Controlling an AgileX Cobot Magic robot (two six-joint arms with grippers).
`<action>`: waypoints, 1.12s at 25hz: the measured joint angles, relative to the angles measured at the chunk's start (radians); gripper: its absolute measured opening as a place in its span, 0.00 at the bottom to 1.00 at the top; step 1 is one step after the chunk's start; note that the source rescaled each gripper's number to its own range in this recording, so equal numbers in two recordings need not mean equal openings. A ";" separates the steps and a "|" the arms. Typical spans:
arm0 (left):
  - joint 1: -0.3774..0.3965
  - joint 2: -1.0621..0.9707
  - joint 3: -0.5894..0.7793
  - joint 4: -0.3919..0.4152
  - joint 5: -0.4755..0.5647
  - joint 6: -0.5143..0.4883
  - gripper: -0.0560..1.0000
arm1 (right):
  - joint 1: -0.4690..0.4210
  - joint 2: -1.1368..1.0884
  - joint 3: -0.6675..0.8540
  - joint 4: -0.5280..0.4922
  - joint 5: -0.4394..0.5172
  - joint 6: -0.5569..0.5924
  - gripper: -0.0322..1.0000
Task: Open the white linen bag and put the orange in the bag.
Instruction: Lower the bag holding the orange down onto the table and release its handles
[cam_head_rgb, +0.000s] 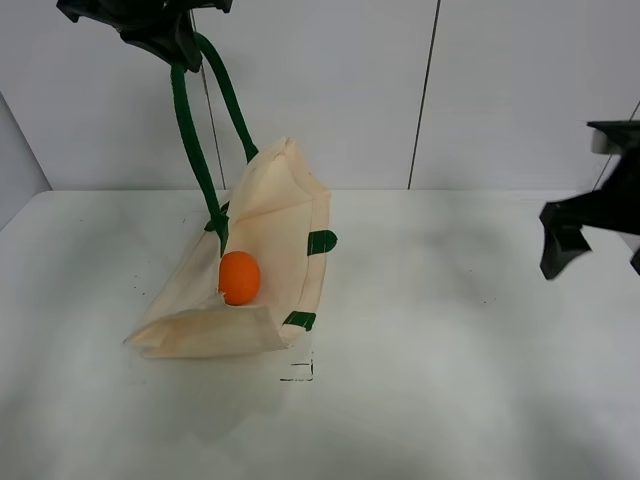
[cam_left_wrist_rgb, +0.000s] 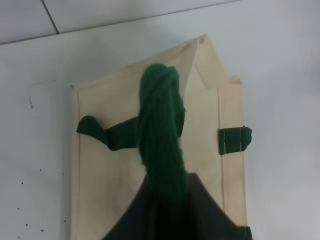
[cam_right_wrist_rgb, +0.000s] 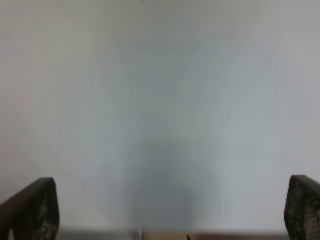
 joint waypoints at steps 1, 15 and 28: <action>0.000 0.000 0.000 0.000 0.000 0.000 0.05 | 0.000 -0.071 0.059 0.000 0.000 0.000 1.00; 0.000 0.000 0.000 -0.013 0.000 0.000 0.05 | 0.000 -0.992 0.605 0.008 -0.177 -0.026 1.00; 0.000 0.004 0.051 -0.022 -0.006 0.000 0.05 | 0.000 -1.402 0.611 0.000 -0.182 -0.026 1.00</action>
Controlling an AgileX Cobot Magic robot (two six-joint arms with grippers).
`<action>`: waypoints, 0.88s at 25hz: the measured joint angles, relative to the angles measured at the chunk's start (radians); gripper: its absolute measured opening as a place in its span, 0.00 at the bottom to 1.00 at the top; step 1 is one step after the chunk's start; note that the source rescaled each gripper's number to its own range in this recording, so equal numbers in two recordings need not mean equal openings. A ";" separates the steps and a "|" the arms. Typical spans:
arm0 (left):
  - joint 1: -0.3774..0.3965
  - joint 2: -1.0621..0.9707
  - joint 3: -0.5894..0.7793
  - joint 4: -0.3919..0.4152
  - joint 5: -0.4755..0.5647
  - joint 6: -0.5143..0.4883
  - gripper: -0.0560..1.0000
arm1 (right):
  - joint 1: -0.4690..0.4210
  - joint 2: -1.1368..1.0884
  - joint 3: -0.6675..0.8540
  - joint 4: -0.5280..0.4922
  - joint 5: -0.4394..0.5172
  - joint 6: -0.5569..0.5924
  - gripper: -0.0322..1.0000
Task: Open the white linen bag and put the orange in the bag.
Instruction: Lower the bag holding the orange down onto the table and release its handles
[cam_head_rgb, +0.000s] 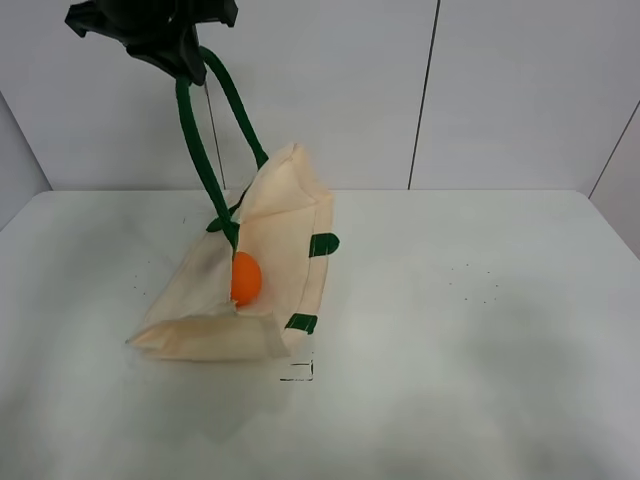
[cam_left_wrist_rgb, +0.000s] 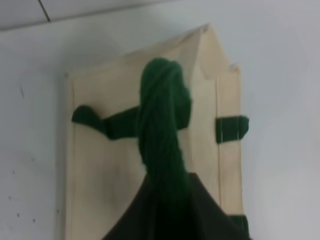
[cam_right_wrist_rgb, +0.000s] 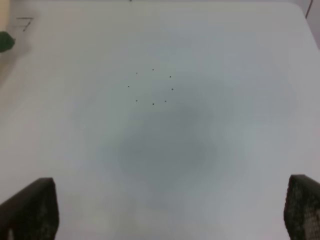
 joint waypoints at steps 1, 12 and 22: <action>0.000 0.008 0.016 -0.007 -0.008 0.000 0.05 | 0.000 0.000 0.001 0.000 0.000 0.000 1.00; -0.002 0.276 0.142 -0.118 -0.154 0.023 0.68 | 0.000 0.000 0.001 0.000 0.000 0.000 1.00; -0.002 0.308 0.143 0.003 -0.114 -0.014 0.92 | 0.000 0.000 0.001 0.000 0.000 0.000 1.00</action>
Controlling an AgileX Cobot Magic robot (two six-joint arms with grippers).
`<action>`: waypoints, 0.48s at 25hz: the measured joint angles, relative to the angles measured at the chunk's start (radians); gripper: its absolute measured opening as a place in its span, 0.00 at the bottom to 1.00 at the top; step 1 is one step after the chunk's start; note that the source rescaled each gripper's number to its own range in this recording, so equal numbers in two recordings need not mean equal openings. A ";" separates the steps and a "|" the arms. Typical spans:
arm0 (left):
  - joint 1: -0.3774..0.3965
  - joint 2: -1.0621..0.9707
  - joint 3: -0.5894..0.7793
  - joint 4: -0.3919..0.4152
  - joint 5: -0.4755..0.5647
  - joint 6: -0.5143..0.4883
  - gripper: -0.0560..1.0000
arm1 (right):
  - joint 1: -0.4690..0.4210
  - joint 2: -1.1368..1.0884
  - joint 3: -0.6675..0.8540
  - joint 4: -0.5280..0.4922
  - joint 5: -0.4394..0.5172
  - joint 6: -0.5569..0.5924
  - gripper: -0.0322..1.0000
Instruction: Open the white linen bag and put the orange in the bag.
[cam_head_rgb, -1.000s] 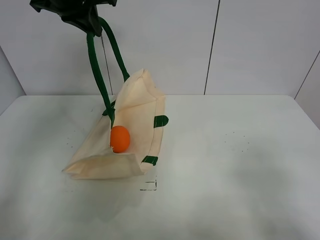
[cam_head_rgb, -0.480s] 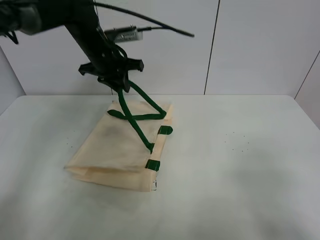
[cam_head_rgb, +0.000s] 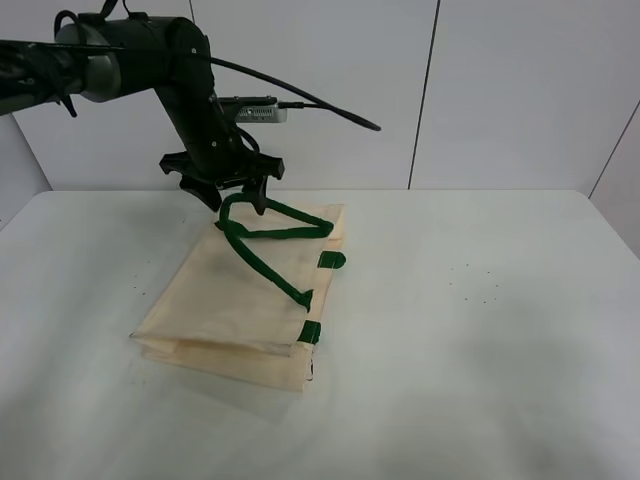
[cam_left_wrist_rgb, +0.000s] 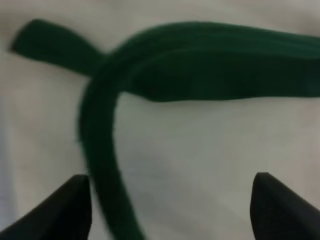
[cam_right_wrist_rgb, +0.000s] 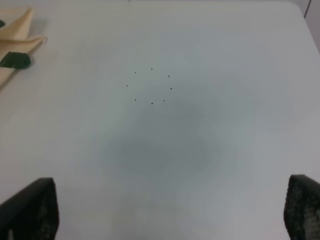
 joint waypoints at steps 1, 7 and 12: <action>0.001 0.000 0.000 0.027 0.014 -0.009 0.92 | 0.000 0.000 0.000 0.000 0.000 0.000 1.00; 0.096 0.000 0.000 0.069 0.048 -0.026 0.92 | 0.000 0.000 0.000 0.000 0.000 0.000 1.00; 0.228 0.000 0.000 0.078 0.071 -0.022 0.92 | 0.000 0.000 0.000 0.000 0.000 0.000 1.00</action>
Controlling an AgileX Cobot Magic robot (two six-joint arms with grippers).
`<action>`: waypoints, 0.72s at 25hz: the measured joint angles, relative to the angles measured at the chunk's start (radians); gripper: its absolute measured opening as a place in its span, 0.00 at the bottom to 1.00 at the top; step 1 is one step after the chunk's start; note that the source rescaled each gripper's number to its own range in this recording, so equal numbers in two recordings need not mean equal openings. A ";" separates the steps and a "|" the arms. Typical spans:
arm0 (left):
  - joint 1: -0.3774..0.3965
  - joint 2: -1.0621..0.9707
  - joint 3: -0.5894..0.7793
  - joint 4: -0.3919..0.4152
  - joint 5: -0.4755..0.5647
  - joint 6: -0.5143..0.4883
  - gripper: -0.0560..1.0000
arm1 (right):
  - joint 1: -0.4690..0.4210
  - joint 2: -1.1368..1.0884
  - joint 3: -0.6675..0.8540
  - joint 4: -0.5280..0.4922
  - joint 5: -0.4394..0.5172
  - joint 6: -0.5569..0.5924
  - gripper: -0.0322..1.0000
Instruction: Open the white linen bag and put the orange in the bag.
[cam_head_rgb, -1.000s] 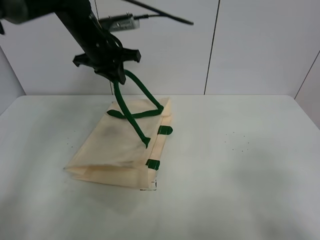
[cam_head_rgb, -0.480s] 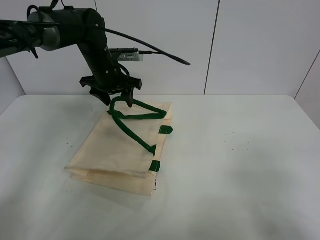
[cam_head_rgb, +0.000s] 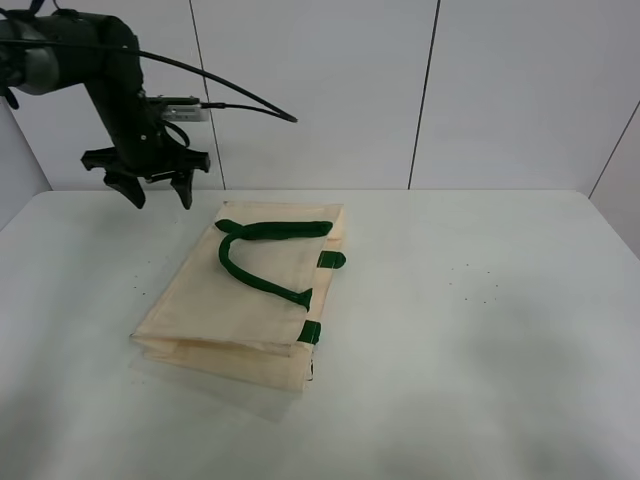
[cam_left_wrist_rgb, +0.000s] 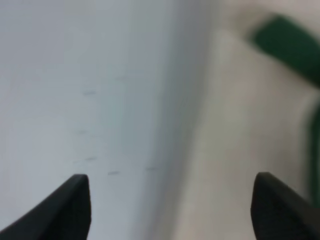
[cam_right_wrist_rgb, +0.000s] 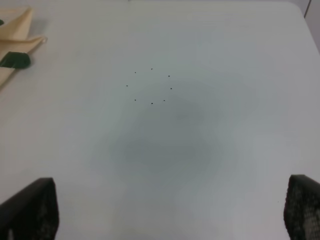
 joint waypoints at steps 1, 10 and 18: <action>0.022 0.000 0.000 0.001 0.006 0.005 0.92 | 0.000 0.000 0.000 0.000 0.000 0.000 1.00; 0.128 0.000 0.000 -0.001 0.044 0.058 0.92 | 0.000 0.000 0.000 0.000 0.000 0.000 1.00; 0.151 -0.096 0.143 -0.014 0.044 0.062 0.92 | 0.000 0.000 0.000 0.000 0.000 0.000 1.00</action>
